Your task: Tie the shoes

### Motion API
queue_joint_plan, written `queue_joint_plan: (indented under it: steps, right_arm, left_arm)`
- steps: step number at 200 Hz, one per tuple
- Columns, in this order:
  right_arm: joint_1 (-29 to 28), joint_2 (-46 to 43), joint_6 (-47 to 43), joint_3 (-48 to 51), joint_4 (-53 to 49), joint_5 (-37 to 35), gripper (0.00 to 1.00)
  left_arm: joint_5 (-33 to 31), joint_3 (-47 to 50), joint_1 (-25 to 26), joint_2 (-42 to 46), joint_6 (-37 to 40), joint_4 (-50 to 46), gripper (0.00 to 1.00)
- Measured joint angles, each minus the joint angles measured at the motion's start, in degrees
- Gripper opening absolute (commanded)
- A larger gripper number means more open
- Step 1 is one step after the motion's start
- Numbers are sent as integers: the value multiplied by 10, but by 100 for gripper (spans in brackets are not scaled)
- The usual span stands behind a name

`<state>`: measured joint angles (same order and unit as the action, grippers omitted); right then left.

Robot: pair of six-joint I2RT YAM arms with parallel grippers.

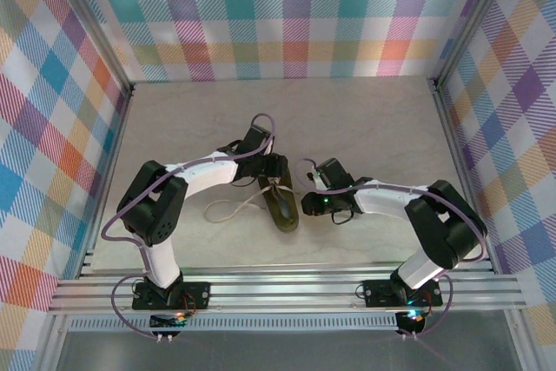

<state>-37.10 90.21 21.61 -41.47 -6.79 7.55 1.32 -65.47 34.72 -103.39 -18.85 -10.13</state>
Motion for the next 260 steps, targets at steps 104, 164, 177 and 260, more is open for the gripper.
queue_joint_plan:
  steps: [104, 164, 177, 260]
  right_arm:
    - [46, -85, 5, -81, -238, -147, 63]
    - [73, -71, 52, -80, -337, -187, 75]
    - [79, -70, 58, -76, -345, -189, 76]
    - [116, -2, 76, -70, -335, -170, 70]
  left_arm:
    - [-100, 112, -91, 197, -47, -239, 72]
    - [-127, 147, -125, 202, -58, -293, 74]
    - [-129, 147, -134, 194, -58, -293, 74]
    - [-65, 147, -144, 109, -42, -249, 37]
